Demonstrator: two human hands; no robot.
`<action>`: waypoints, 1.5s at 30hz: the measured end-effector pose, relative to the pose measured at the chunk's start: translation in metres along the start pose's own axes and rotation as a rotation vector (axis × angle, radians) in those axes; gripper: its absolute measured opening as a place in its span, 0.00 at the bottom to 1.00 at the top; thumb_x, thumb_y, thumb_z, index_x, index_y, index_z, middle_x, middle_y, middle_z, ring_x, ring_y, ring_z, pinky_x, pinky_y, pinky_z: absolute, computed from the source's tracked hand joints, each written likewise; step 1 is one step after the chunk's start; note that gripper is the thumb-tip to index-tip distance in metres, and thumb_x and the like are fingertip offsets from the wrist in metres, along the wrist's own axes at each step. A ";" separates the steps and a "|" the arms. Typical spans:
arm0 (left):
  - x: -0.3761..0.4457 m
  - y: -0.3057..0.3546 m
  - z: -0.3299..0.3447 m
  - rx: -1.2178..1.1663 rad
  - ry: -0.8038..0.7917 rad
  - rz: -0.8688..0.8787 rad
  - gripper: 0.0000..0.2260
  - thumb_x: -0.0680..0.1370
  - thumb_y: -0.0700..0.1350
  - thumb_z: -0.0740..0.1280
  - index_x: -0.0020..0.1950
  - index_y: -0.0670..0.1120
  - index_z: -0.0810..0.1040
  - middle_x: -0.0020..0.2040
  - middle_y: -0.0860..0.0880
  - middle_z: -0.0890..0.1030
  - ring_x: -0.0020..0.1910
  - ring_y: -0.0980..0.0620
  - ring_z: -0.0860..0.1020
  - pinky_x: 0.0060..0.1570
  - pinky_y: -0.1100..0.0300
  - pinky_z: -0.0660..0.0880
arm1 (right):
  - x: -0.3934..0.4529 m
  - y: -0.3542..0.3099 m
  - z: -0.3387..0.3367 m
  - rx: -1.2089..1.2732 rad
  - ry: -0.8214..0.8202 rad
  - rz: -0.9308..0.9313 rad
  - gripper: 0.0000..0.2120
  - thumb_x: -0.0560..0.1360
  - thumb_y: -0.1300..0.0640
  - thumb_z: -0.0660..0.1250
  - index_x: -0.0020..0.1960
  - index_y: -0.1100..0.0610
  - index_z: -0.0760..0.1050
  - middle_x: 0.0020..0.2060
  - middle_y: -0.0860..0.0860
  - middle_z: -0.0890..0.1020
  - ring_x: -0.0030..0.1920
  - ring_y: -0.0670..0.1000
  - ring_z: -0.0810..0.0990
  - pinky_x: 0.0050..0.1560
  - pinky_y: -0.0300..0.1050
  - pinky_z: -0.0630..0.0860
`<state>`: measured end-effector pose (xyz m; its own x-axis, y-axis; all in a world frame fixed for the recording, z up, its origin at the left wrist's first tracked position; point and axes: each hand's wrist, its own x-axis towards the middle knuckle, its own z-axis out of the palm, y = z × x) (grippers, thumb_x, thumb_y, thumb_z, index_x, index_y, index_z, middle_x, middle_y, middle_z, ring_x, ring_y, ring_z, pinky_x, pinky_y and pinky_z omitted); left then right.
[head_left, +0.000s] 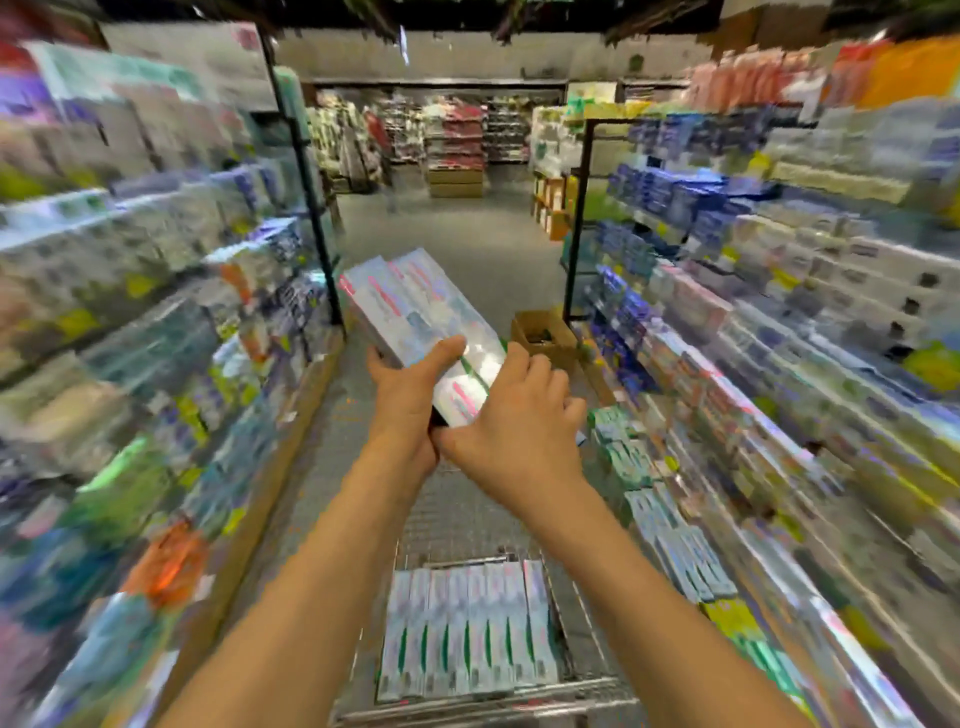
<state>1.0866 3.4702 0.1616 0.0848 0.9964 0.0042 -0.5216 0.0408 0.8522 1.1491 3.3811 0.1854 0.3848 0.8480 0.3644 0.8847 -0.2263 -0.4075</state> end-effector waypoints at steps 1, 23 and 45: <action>0.008 0.007 -0.017 0.007 -0.011 -0.024 0.39 0.63 0.39 0.76 0.71 0.43 0.64 0.60 0.39 0.79 0.51 0.43 0.82 0.45 0.48 0.81 | 0.003 -0.010 0.006 0.064 -0.100 -0.025 0.46 0.63 0.37 0.72 0.71 0.59 0.58 0.63 0.55 0.68 0.64 0.58 0.65 0.61 0.55 0.65; 0.082 -0.096 -0.151 0.260 0.001 -0.429 0.27 0.68 0.43 0.72 0.66 0.51 0.70 0.58 0.43 0.81 0.52 0.40 0.81 0.46 0.44 0.80 | 0.084 0.050 0.206 1.215 -0.995 0.596 0.16 0.77 0.58 0.65 0.63 0.50 0.67 0.44 0.55 0.81 0.37 0.51 0.81 0.31 0.42 0.77; 0.207 -0.211 -0.203 0.717 -0.182 -0.453 0.43 0.64 0.41 0.78 0.72 0.58 0.60 0.54 0.50 0.78 0.44 0.57 0.81 0.40 0.61 0.79 | 0.046 0.139 0.452 0.841 -1.072 1.054 0.31 0.72 0.55 0.72 0.70 0.64 0.65 0.66 0.59 0.73 0.58 0.58 0.74 0.57 0.61 0.73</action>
<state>1.0419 3.6830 -0.1240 0.3214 0.8656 -0.3841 0.2515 0.3130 0.9158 1.1703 3.6052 -0.2334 0.0206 0.5067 -0.8619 -0.1181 -0.8548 -0.5053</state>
